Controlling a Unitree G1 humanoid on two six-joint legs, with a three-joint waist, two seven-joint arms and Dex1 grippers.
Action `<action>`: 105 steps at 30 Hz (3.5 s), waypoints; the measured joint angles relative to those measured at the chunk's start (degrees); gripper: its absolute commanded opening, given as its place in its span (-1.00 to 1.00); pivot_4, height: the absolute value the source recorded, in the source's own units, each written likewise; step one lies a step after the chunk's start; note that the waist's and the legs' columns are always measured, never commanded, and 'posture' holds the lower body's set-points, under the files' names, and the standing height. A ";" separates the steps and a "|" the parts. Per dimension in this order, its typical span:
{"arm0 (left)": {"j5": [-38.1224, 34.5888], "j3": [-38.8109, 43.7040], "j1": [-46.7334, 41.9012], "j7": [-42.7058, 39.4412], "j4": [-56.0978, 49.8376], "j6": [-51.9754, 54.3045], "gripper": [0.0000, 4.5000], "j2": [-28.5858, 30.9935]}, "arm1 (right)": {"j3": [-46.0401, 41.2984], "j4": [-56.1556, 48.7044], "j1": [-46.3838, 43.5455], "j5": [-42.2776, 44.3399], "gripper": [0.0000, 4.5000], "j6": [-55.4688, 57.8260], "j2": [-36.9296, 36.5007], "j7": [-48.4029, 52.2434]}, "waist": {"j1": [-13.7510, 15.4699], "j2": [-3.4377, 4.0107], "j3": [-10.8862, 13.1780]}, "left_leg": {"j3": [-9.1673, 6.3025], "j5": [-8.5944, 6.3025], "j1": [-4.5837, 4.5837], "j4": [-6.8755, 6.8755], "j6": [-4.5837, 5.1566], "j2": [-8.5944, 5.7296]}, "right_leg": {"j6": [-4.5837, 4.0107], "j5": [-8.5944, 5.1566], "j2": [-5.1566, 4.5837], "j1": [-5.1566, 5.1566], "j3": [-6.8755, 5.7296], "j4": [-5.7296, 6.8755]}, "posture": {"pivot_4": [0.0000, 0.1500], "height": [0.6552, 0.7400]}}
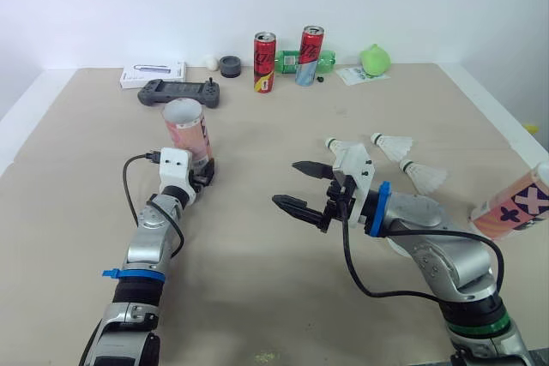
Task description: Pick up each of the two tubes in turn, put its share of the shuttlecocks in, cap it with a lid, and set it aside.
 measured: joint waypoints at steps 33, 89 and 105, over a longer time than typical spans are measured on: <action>27.65 -8.79 0.85 4.15 -8.24 -7.84 0.65 13.67 | -7.61 38.86 -11.57 -15.40 -0.99 -18.22 13.36 -16.27 | -0.21 0.05 0.10 | 0.14 0.29 -0.90 -0.26 -0.26 0.04 | -0.51 0.51 0.03 -1.18 0.14 0.16 | 1.00 1.00; 15.18 -10.49 -4.04 -5.22 -2.79 -2.44 0.65 2.72 | -26.09 3.51 8.72 -17.87 0.97 6.52 10.60 -26.12 | -0.26 0.10 0.13 | 0.06 1.11 -0.83 -0.15 -0.07 -0.09 | -0.10 0.63 0.04 -1.37 0.11 0.88 | 1.00 1.00; 17.36 -12.13 -3.83 -5.80 -3.09 -2.99 0.65 5.43 | -26.01 11.83 4.36 -15.50 0.15 7.51 9.84 -25.62 | -0.25 0.10 0.13 | 0.10 1.18 -0.83 -0.14 -0.06 -0.11 | -0.04 0.72 0.03 -1.37 0.19 0.86 | 1.00 1.00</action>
